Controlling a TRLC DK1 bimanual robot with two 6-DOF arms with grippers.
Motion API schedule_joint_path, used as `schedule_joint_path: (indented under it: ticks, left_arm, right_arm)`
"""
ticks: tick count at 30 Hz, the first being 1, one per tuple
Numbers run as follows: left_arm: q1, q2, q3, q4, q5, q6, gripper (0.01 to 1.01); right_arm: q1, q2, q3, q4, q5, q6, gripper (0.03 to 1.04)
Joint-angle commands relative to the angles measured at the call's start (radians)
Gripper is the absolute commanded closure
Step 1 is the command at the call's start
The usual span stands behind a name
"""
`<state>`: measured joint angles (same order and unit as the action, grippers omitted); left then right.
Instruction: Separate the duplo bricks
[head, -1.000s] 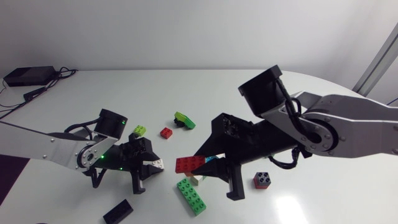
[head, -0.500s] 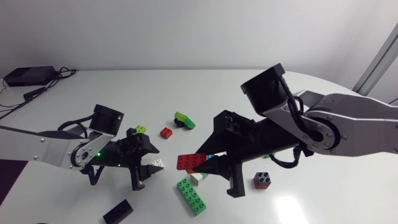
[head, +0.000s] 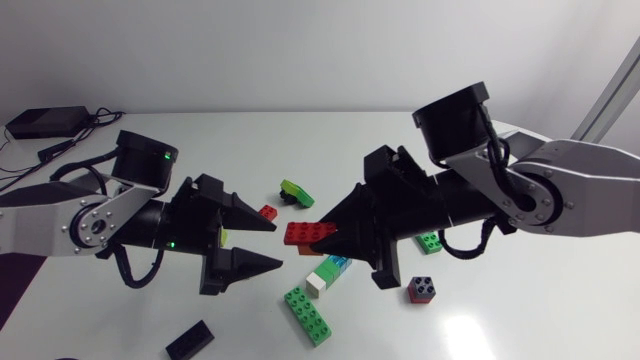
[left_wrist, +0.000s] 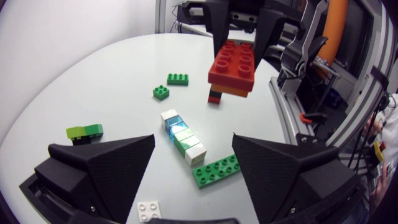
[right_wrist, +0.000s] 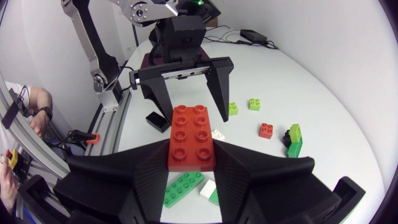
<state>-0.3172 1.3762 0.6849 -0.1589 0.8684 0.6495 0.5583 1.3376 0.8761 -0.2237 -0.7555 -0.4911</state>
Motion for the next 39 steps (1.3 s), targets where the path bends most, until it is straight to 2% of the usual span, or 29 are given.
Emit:
schedule_joint_path:
  ticks: [1, 21, 30, 39]
  left_arm:
    - [0.021, -0.011, 0.042, -0.018, 0.069, -0.07, 0.154]
    - [0.03, 0.034, 0.085, -0.021, 0.342, -0.18, 0.161]
    - [0.032, 0.084, 0.108, -0.021, 0.382, -0.18, 0.162]
    - [0.03, 0.106, 0.13, -0.018, 0.385, -0.177, 0.192]
  right_arm:
    - [-0.011, -0.003, 0.034, 0.015, -0.022, 0.045, 0.8]
    - [-0.04, 0.078, 0.041, 0.119, -0.182, 0.175, 0.8]
    - [-0.057, 0.089, 0.047, 0.146, -0.26, 0.238, 0.8]
    - [-0.047, 0.117, 0.035, 0.179, -0.266, 0.256, 0.8]
